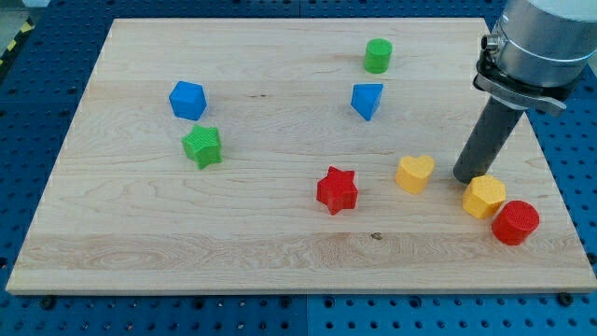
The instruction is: Place your arm below the blue triangle
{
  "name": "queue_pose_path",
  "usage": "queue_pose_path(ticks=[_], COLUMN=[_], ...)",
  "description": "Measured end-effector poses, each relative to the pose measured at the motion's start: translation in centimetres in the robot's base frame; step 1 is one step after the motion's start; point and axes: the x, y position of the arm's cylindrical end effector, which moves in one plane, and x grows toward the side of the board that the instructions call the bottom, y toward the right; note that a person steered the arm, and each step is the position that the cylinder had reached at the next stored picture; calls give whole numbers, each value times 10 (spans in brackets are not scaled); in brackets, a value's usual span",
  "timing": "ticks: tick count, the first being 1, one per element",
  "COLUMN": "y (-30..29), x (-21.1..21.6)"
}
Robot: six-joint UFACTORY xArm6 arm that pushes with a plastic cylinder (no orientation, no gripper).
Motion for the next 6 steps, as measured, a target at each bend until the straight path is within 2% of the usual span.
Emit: queue_pose_path(ticks=[1, 2, 6], y=[-16, -20, -106], x=[-28, -34, -55])
